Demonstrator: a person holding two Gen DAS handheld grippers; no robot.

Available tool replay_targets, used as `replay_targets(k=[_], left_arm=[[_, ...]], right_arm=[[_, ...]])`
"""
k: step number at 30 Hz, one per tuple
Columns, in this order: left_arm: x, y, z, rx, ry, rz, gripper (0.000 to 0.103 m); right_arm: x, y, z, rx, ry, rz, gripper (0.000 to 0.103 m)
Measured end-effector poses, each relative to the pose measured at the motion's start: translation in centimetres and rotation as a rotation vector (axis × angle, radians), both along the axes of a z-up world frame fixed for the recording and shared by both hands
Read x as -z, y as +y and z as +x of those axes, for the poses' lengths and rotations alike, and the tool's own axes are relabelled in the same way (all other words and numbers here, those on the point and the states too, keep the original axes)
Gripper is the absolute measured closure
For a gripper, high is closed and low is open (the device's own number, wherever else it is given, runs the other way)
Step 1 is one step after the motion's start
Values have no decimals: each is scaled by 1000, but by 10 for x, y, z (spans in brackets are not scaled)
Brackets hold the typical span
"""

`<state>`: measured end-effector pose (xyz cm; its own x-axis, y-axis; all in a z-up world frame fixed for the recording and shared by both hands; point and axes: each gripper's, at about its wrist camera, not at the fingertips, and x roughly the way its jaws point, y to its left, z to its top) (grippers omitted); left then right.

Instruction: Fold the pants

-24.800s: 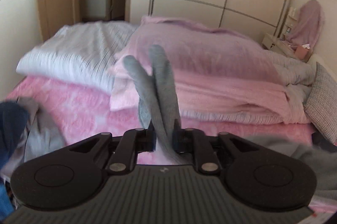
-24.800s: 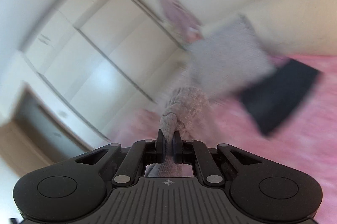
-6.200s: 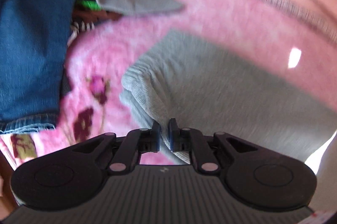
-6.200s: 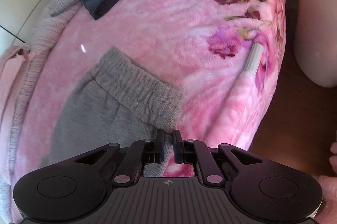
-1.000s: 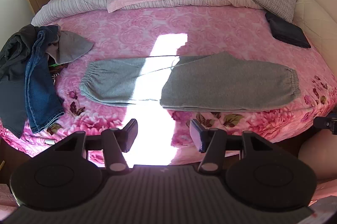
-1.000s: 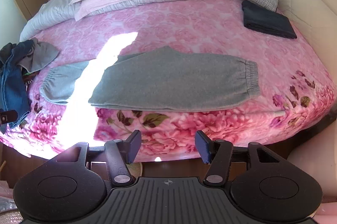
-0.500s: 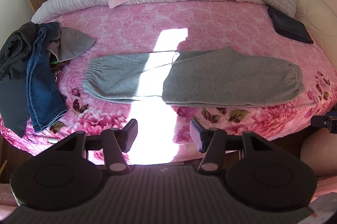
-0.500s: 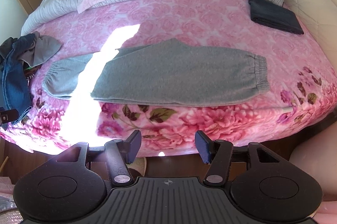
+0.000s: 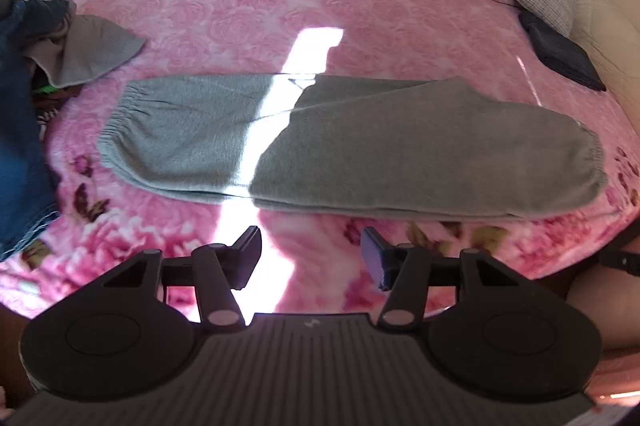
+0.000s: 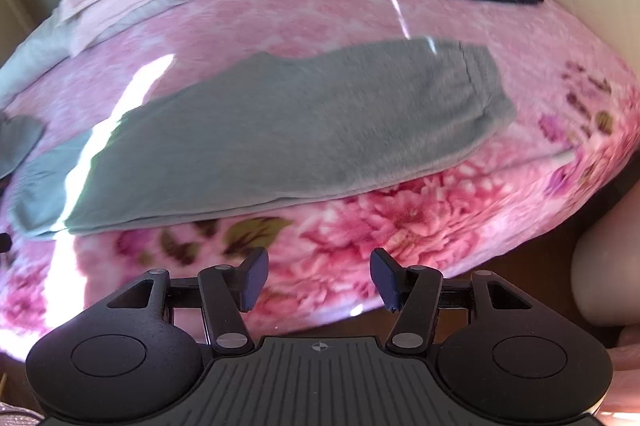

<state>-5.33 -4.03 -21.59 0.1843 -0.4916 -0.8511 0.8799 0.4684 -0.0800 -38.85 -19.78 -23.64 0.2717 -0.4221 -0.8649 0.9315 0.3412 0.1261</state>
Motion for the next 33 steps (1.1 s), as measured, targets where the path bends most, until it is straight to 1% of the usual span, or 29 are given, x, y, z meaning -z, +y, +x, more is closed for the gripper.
replay_targets(k=[2,3,4,6,8,9,10,11,12,13,14,15,16,18,19,20,22,23,25,26,28,29,31,32,33], left_arm=[[33,-11,19,0,-5,-24,55],[48,-16,29,1,-8,-37,60],[62,-19,40,-1,-11,-63,62],[84,-23,63,-17,-16,-123,67],[105,-22,88,-34,-42,-188,72],[113,-21,99,-49,-61,-199,78],[121,-19,111,-58,-75,-218,78],[128,-15,123,-60,-90,-244,77],[134,-12,133,-81,-111,-238,77],[143,-9,145,-108,-125,-202,77],[150,-4,156,-139,-110,-170,82],[155,5,165,-148,-74,-194,83],[157,16,169,-139,-60,-232,83],[156,31,166,-116,-72,-247,85],[155,38,165,-120,-63,-256,85],[153,45,165,-132,-36,-263,85],[149,56,168,-167,38,-289,85],[147,61,170,-194,62,-313,84],[142,69,175,-239,90,-361,73],[140,71,179,-269,104,-375,63],[142,72,192,-343,146,-397,57],[147,71,201,-385,181,-402,53],[160,70,216,-465,281,-413,52],[166,71,221,-506,325,-434,52],[169,74,223,-533,347,-471,51]], right_arm=[[31,-9,0,24,-19,-37,50],[44,-12,0,30,-30,-56,50],[55,-14,0,33,-49,-80,50],[73,-14,0,42,-83,-138,50],[84,-8,3,57,-90,-187,50],[87,-3,4,70,-85,-209,50],[87,4,5,85,-81,-231,50],[86,12,6,105,-76,-241,50],[83,21,7,129,-75,-233,50],[80,29,8,147,-88,-218,50],[76,38,9,153,-106,-210,50],[72,46,10,148,-114,-215,50],[69,55,13,141,-105,-231,50],[65,69,21,135,-53,-252,50],[64,75,24,131,-38,-252,50],[61,79,26,118,-38,-254,50],[55,88,30,90,-36,-276,49],[53,90,32,79,-20,-287,49],[51,93,37,60,11,-303,49],[51,92,38,50,14,-302,49],[53,86,44,21,-4,-297,49],[56,83,46,14,-10,-298,49],[63,70,51,17,-14,-292,49],[66,64,52,24,-22,-287,49],[70,57,53,32,-34,-279,49]])
